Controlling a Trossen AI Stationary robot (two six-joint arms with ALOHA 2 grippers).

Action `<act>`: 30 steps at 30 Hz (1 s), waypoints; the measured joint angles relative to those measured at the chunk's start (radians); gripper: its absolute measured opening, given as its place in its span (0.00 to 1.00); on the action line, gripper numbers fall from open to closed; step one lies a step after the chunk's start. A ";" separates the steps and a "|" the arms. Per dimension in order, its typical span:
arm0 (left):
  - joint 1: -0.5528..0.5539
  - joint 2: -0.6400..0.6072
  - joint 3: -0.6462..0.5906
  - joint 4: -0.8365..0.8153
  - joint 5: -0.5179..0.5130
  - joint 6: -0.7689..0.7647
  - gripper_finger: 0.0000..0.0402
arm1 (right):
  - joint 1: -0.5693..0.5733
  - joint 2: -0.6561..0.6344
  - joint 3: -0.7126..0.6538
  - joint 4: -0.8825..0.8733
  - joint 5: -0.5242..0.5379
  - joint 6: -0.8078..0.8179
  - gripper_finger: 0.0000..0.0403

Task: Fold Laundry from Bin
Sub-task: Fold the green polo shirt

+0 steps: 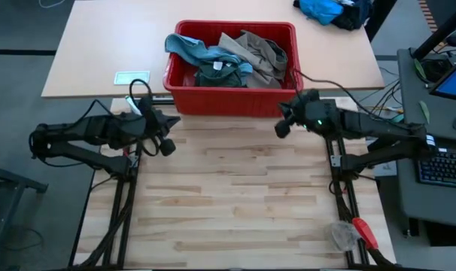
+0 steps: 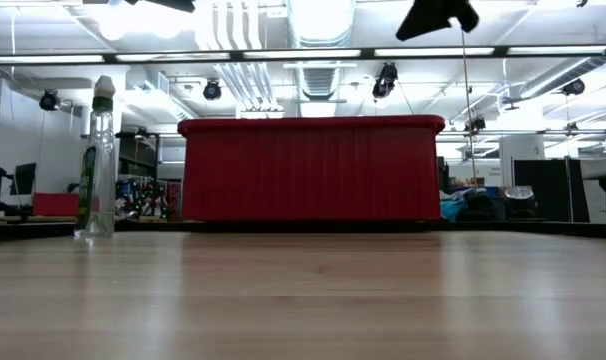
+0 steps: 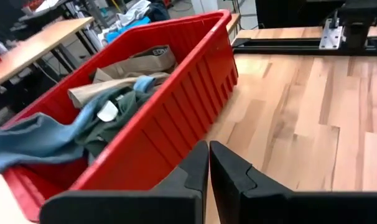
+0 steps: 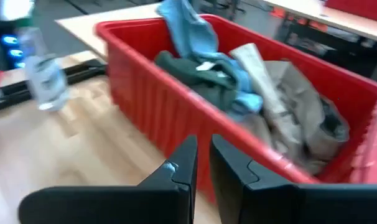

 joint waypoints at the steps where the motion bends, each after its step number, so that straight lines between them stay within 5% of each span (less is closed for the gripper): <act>1: 0.004 0.004 0.017 -0.013 0.004 0.006 0.00 | -0.023 0.028 0.040 -0.029 0.000 -0.004 0.08; 8: 0.044 -0.008 0.068 -0.038 0.111 0.043 0.00 | -0.194 0.233 0.245 -0.132 -0.008 -0.099 0.08; 24: 0.066 -0.089 -0.095 0.117 0.081 0.053 0.00 | -0.460 0.610 0.511 -0.052 0.009 -0.267 0.08; 30: 0.066 -0.087 -0.098 0.132 0.048 0.089 0.00 | -0.517 0.765 0.726 -0.083 -0.122 -0.229 0.08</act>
